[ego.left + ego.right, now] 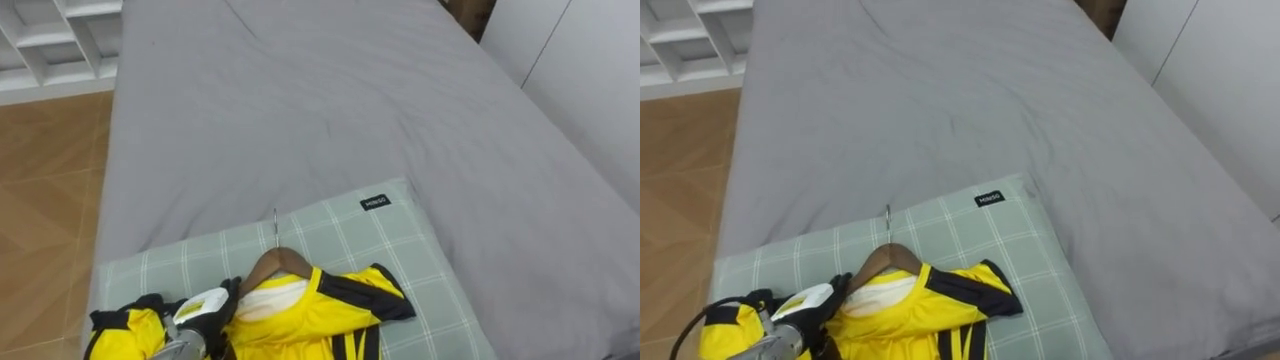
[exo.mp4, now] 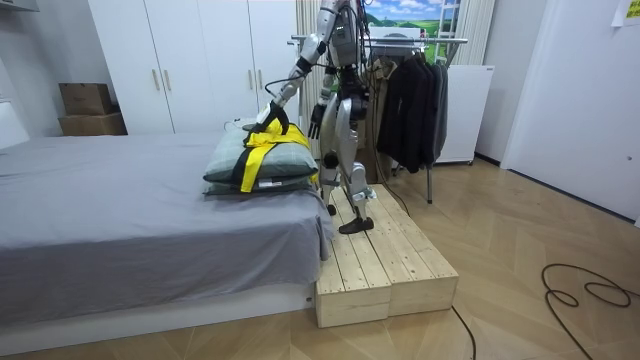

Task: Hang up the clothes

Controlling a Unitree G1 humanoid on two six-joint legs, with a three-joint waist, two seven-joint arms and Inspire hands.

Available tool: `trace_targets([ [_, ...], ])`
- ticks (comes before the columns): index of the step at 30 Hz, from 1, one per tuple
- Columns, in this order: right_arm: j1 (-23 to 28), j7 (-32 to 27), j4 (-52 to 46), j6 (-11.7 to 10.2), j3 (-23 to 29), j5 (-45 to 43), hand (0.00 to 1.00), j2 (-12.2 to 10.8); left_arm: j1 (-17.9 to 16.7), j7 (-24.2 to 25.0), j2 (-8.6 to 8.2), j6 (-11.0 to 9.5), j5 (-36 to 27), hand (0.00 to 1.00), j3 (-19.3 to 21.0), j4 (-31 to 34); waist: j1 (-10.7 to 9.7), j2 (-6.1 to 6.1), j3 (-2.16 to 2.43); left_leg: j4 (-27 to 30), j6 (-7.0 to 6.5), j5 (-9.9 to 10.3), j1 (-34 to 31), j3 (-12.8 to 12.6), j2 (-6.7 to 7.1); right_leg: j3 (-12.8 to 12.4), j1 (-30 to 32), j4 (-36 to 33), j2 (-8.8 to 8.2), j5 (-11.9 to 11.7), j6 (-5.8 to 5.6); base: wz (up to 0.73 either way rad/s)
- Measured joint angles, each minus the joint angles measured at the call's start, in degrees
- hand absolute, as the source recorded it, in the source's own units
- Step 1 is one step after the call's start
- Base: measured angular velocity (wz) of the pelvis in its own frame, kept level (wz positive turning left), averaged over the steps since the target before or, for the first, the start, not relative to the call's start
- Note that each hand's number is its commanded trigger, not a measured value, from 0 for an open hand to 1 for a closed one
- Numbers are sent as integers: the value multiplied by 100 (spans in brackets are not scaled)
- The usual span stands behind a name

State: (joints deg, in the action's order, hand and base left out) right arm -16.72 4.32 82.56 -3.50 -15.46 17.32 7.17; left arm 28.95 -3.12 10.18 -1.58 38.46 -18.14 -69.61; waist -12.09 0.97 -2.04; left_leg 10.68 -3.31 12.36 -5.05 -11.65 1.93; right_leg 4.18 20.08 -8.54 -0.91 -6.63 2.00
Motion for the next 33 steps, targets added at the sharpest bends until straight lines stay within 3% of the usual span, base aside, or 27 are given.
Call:
trace_targets([
  [1, -4, -5, 0, 0, 1, 0, 0, 0, 0, 0, 1, 5, 1, 0, 2, -18, 1, 6, 4, -7, 0, 1, -1, -3, 1, -7, -1, 0, 1, -1, -6, 0],
  [2, -7, -16, -2, 0, 3, 0, 0, 0, -4, 0, 2, 20, 1, 62, 2, -36, 2, 10, 6, -13, -1, 2, -1, -9, 2, -15, -5, 0, 1, 5, -31, 0],
  [3, -7, -43, -4, 3, 2, 6, 0, -2, 2, -1, 2, 28, -2, 88, 2, -72, 4, 10, 6, -15, -2, 4, -1, -10, 3, -16, -5, 0, 1, -1, -36, 0],
  [5, -7, -56, -6, 48, -1, 17, 0, -2, 3, -9, 4, 27, -2, 100, 2, -126, 6, 9, 6, -10, -1, 6, -2, -11, 3, -16, -5, -1, 2, -10, -30, 0],
  [11, -14, -124, -8, 69, -26, 31, 0, -1, 46, -274, 84, 12, -12, 100, 7, -150, 30, -6, -4, 12, 12, 12, -13, 2, -13, -33, -3, -4, 14, -31, 1, 0],
  [21, 2, -178, -12, 108, -86, 63, 0, 7, 54, -788, 106, -15, -65, 100, 441, -344, 105, 3, -34, -43, 14, 12, -31, 6, -31, -14, 33, 4, 26, -59, 45, 0],
  [26, -20, -170, -31, 106, -88, 86, 0, 6, 54, -863, 103, -24, -73, 100, 440, -357, 143, 65, -67, -47, 14, 12, -92, 2, -30, -3, 104, -1, 29, -59, 45, 0],
  [33, -21, -163, -39, 106, -130, 91, 0, 10, 50, -867, 100, -86, -70, 100, 437, -367, 144, 94, -62, -65, 10, 15, -110, 3, -34, 33, 116, 5, 23, -52, 35, 0],
])
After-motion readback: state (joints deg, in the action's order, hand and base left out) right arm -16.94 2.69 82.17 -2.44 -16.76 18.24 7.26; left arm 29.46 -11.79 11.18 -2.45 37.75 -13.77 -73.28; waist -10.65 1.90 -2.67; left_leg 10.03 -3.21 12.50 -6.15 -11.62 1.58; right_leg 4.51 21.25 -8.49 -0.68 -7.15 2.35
